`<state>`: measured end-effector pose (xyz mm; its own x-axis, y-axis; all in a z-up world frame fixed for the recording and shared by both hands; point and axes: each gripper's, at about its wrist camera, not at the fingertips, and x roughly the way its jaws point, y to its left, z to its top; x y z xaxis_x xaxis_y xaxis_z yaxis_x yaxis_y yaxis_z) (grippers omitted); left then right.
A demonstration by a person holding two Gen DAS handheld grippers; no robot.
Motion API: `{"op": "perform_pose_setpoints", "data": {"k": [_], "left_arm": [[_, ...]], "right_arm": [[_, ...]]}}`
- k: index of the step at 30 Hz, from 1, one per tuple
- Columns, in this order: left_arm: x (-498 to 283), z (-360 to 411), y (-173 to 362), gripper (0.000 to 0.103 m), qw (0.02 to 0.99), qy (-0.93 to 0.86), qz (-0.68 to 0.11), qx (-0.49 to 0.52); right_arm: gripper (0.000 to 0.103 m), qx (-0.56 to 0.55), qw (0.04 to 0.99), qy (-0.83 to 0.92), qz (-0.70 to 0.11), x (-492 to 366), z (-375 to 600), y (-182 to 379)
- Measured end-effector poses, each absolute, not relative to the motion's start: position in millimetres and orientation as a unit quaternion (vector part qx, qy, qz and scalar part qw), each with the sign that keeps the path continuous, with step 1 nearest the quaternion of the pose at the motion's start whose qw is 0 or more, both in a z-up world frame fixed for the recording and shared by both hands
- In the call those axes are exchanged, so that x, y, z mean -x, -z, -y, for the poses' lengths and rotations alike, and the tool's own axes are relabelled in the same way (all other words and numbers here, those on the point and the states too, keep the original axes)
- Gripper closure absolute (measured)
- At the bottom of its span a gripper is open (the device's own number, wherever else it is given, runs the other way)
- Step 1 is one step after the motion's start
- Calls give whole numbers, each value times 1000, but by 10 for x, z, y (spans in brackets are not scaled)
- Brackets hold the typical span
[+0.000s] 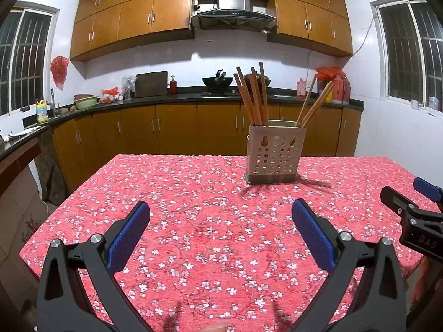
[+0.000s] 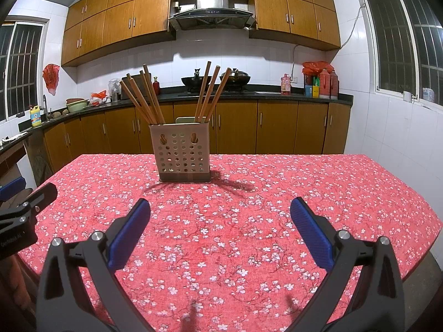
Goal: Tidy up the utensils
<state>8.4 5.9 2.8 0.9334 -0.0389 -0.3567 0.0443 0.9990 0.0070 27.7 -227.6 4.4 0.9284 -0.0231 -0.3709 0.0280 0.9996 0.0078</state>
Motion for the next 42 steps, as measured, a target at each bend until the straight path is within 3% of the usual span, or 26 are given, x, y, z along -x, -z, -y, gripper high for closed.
{"op": "perform_pose_setpoints", "data": {"k": [42], "left_arm": [[-99, -110, -2, 2, 982, 27, -187, -5]], "right_arm": [[4, -9, 981, 11, -192, -264, 2247, -19]]}}
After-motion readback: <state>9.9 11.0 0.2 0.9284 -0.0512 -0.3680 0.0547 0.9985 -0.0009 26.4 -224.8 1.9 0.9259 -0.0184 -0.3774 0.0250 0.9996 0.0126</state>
